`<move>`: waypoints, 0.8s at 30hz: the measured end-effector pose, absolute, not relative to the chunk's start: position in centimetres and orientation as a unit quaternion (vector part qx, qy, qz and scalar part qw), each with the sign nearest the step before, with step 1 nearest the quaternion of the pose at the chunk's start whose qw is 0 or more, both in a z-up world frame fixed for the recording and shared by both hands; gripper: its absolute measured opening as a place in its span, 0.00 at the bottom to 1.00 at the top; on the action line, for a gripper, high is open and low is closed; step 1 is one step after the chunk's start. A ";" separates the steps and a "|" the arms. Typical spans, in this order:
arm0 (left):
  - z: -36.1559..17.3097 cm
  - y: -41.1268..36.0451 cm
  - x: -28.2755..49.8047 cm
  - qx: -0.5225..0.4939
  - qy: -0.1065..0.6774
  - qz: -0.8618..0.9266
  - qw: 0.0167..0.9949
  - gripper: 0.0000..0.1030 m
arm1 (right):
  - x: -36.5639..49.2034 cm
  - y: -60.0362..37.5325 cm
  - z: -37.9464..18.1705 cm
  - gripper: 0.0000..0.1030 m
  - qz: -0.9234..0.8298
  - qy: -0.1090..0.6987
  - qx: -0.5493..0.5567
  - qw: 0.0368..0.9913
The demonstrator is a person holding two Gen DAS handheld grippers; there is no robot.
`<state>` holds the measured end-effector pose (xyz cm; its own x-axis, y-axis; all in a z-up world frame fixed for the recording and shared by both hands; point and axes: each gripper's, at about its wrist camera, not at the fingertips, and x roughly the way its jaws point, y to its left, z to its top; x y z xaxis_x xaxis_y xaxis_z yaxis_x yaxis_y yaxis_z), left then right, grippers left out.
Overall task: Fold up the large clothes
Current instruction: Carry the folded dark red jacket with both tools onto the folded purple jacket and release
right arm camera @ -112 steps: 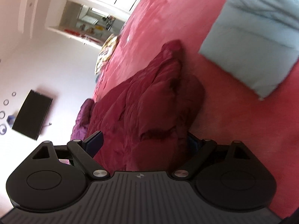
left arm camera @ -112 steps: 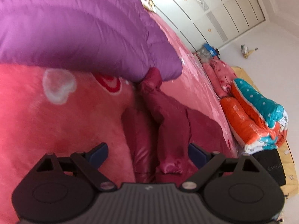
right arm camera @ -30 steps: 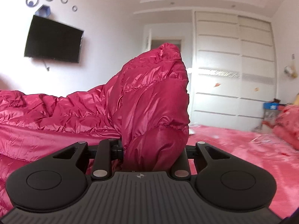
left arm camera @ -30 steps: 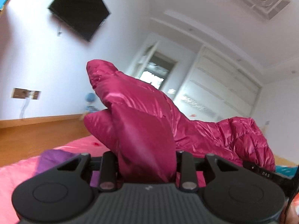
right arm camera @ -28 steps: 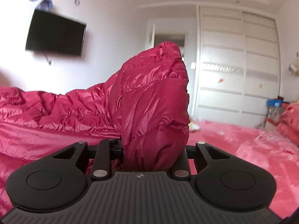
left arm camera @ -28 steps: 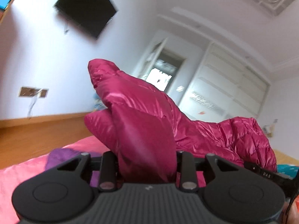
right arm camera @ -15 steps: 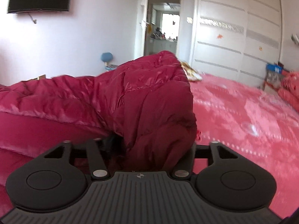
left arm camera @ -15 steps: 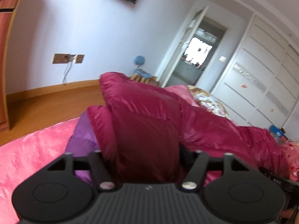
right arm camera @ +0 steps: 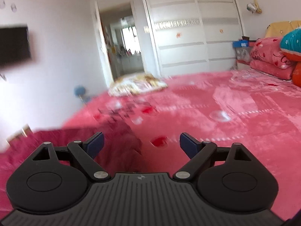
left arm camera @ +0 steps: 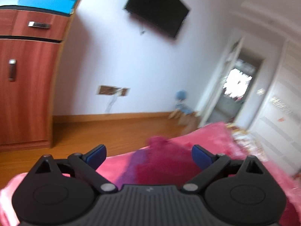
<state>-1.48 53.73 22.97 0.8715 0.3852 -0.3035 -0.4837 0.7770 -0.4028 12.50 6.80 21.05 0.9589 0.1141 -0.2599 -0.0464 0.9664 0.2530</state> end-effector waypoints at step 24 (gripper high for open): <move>16.5 46.3 6.1 -0.077 0.196 0.180 0.961 0.99 | 20.4 13.9 13.9 1.00 0.122 0.272 0.053 0.953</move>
<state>6.15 46.26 16.46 0.8585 0.3163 -0.4038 -0.3767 0.9231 -0.0778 20.37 13.87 13.92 0.8224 0.2615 -0.5052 -0.2041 0.9646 0.1670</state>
